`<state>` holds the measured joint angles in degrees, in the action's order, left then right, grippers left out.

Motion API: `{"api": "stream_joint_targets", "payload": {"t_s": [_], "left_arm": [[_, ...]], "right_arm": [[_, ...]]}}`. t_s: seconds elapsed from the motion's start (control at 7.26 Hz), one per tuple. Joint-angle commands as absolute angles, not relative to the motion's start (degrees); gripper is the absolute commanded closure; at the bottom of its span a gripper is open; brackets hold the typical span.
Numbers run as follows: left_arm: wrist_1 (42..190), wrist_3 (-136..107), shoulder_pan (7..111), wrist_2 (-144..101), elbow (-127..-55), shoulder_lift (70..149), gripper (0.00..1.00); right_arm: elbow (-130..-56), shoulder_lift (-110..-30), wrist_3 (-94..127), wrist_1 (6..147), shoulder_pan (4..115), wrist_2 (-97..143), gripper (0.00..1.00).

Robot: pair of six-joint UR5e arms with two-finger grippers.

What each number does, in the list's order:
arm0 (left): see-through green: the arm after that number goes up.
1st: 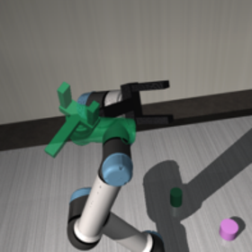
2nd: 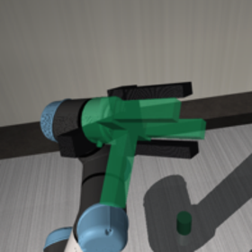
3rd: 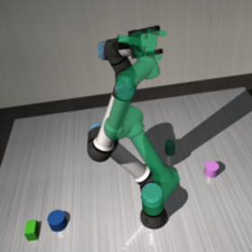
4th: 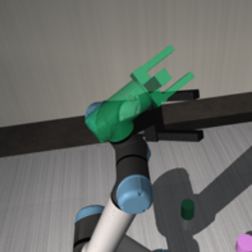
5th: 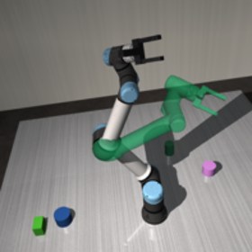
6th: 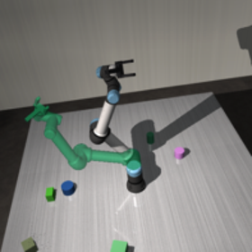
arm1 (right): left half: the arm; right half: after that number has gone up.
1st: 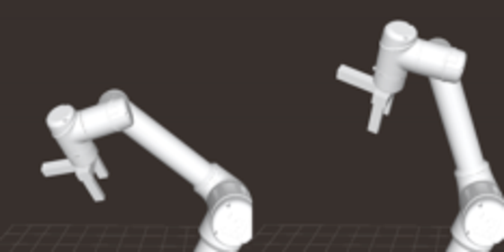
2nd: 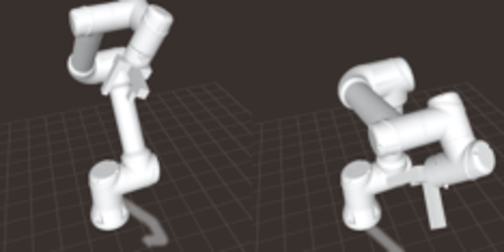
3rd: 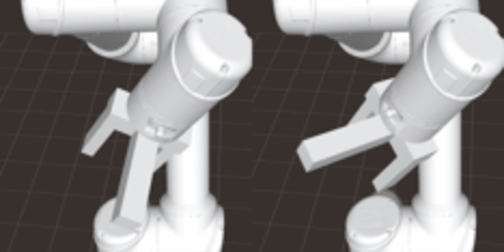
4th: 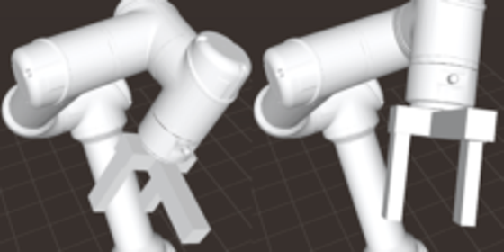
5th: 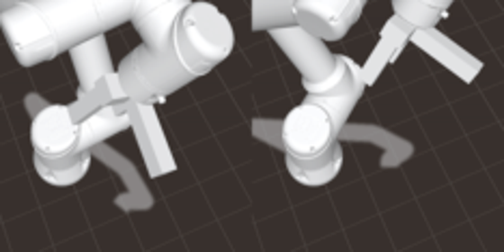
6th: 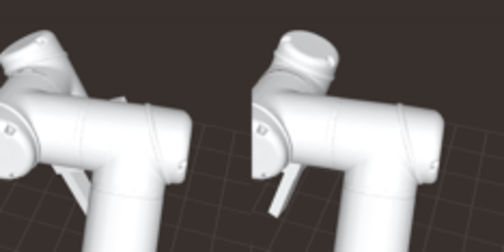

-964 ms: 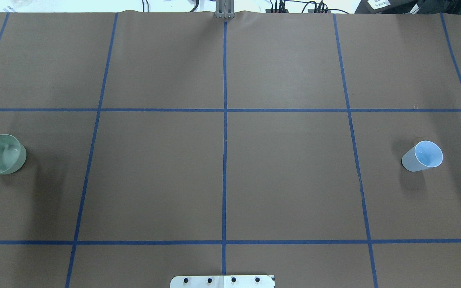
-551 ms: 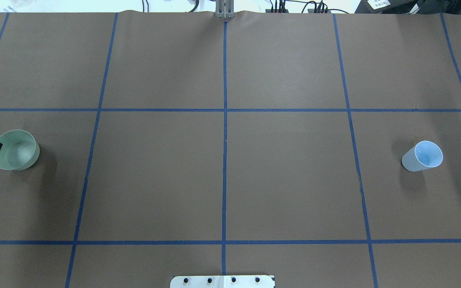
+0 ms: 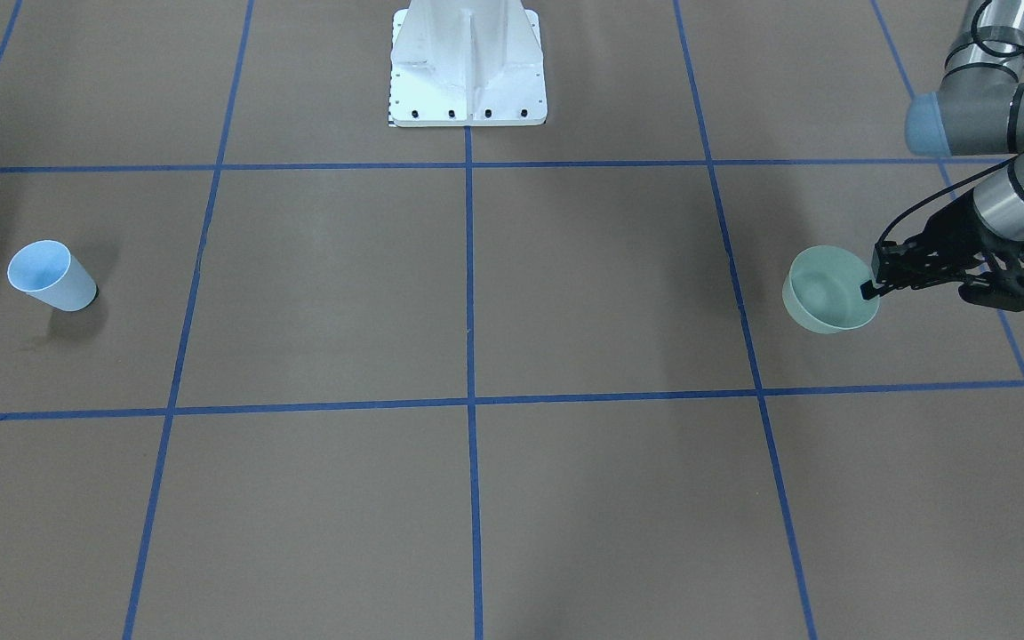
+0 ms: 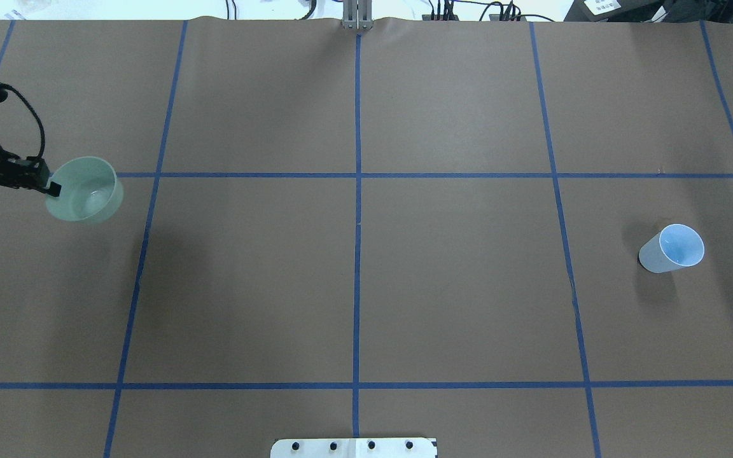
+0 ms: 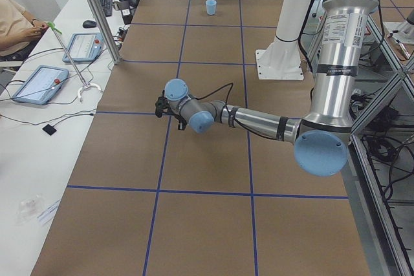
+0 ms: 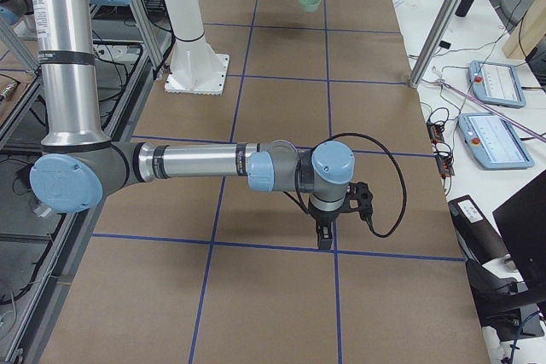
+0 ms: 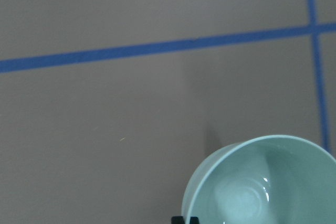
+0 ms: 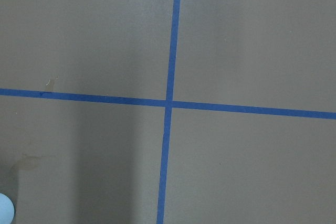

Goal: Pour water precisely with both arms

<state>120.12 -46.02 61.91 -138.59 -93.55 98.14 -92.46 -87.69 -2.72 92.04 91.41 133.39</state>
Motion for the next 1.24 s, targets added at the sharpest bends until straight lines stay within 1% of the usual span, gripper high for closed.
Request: {"api": "stream_joint_targets", "payload": {"t_s": [0.0, 0.14, 0.55, 0.69, 0.96, 1.1], "left_arm": [[118.39, -59.0, 55.41, -136.69, -93.78, 106.92, 1.0], [116.39, -64.02, 51.8, -132.67, -93.78, 110.7, 1.0], [103.75, -73.97, 39.68, -122.3, -93.08, 125.11, 1.0], [102.93, -75.66, 36.25, -119.38, -91.16, 128.46, 1.0], [103.09, -78.05, 32.45, -115.43, -84.32, 134.53, 1.0], [103.27, -77.96, 31.91, -115.05, -83.94, 134.56, 1.0]], "right_arm": [[-92.46, -87.71, -2.72, 92.02, 91.41, 133.77, 0.0], [-92.46, -87.63, -2.72, 92.02, 91.41, 133.86, 0.0], [-92.99, -87.71, -2.64, 92.11, 91.41, 134.56, 0.0], [-92.99, -87.71, -2.64, 92.11, 91.41, 134.56, 0.0], [-92.99, -87.71, -2.64, 92.11, 91.41, 134.56, 0.0], [-93.08, -87.71, -2.64, 92.11, 91.41, 134.56, 0.0]]}}
